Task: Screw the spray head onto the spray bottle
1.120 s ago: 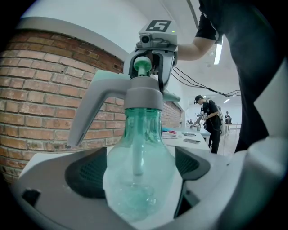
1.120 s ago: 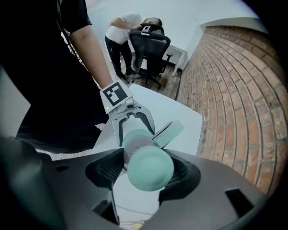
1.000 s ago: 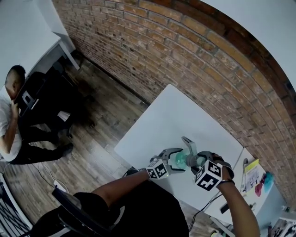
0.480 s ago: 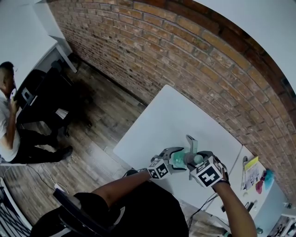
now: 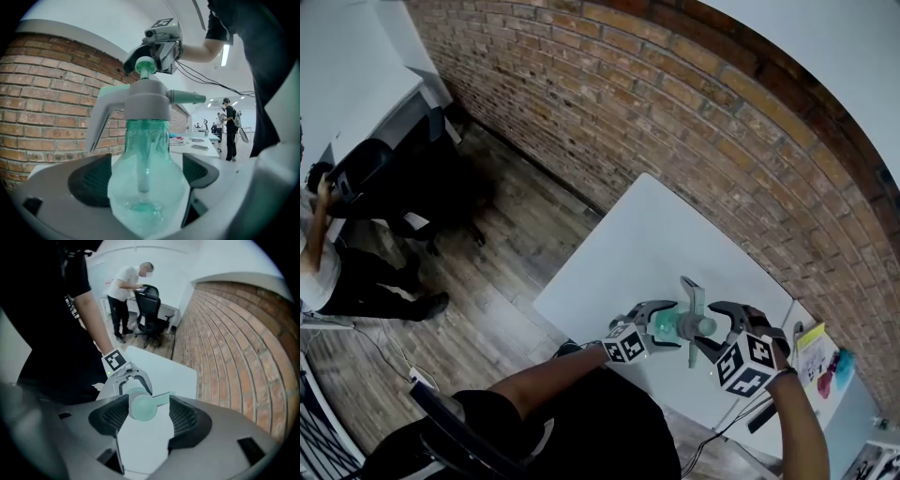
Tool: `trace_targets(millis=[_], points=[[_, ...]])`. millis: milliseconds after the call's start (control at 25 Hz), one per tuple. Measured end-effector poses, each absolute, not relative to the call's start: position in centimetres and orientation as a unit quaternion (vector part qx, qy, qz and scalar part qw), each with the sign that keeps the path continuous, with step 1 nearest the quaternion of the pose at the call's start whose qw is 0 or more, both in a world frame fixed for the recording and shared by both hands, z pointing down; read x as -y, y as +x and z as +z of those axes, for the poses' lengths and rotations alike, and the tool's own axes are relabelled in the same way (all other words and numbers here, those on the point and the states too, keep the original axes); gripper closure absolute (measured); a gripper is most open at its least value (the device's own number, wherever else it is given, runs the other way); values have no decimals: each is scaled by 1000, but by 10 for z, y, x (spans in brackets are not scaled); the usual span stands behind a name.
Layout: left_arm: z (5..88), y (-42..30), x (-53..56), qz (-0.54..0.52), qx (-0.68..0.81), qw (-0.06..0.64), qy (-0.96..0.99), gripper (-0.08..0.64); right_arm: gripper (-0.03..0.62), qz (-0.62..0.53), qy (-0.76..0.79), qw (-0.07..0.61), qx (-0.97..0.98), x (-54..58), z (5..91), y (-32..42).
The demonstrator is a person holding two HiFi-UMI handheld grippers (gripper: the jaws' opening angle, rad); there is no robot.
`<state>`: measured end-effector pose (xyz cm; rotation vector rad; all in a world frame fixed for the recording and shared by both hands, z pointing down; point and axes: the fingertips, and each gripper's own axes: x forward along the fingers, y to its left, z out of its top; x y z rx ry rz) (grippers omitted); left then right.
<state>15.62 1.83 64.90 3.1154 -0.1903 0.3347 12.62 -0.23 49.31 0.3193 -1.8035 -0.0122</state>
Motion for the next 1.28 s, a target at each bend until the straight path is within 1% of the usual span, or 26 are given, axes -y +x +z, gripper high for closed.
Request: trace_targets(millis=[120,200,440,720,800,880,1120,1280], points=[[650,156,-18,108,60,3,992,95,337,-49,61,613,786,-9,495,120],[650,156,-18,108,59,4,992,95,336,-77,16,627,775,-15,503,120],[650,155,-18,106,59,4,993,95,336,-254,-130,686,670,-18,529,138],[650,156,-18,106,62,5,992,95,336,-319,-198,689,620,-20,549,139],[650,156,-18,106,64,4,992,97,336,-318,-199,690,619,-21,554,137],[650,156,-19,105,65,2,992,95,336,-292,-184,695,631,-20,556,136],[650,155,-19,105,69,2,992,95,334,-167,-100,698,689,-17,555,132],[650,155,-19,105,69,1,992,95,334,-69,-31,688,722,-18,556,131]])
